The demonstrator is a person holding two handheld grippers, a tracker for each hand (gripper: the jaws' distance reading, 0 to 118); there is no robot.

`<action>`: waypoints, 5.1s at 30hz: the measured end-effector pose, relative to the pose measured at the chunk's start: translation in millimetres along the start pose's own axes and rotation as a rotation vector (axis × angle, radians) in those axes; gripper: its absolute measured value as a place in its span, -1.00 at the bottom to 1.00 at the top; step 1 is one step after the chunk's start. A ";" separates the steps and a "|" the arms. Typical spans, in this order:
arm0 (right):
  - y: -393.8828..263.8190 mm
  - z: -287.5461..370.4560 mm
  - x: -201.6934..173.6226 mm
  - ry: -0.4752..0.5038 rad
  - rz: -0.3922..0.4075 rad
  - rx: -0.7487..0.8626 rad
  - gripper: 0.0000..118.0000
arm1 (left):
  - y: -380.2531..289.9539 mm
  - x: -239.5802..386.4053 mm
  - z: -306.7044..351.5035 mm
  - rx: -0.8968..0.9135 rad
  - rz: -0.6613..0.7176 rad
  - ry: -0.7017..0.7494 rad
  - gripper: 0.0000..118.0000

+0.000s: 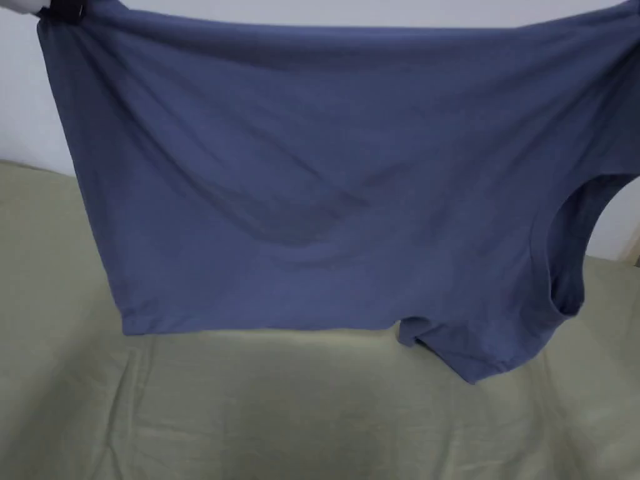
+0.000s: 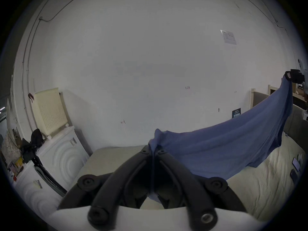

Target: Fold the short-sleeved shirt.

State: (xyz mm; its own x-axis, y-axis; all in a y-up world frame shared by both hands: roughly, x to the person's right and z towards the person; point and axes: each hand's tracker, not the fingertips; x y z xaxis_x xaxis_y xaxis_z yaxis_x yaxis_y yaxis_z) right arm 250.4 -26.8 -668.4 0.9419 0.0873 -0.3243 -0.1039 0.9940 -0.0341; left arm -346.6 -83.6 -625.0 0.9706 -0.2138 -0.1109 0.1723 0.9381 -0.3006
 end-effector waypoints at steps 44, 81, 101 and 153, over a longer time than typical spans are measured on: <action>-354.4 365.5 -95.5 0.020 -0.517 -0.491 0.07 | -417.8 17.5 282.5 -0.489 0.488 -0.349 1.00; -323.4 358.7 -195.5 -0.262 -0.293 -0.501 -0.90 | -414.7 85.4 267.8 -0.631 0.457 0.112 0.90; -410.8 305.9 -145.5 -0.207 -0.315 -0.768 -0.94 | -423.5 97.0 238.7 -0.607 0.334 0.004 -0.84; -282.8 223.7 -150.5 -0.177 -0.164 -0.519 0.07 | -283.8 110.1 220.6 -0.317 0.146 -0.110 -0.27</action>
State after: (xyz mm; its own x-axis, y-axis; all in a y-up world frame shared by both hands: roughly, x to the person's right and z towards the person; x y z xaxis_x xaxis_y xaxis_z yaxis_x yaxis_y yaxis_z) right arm 209.5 -306.3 -398.5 0.9934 -0.0114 -0.1141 -0.0530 0.8370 -0.5446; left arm -251.5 -313.2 -342.9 0.9963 -0.0368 -0.0772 -0.0138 0.8216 -0.5699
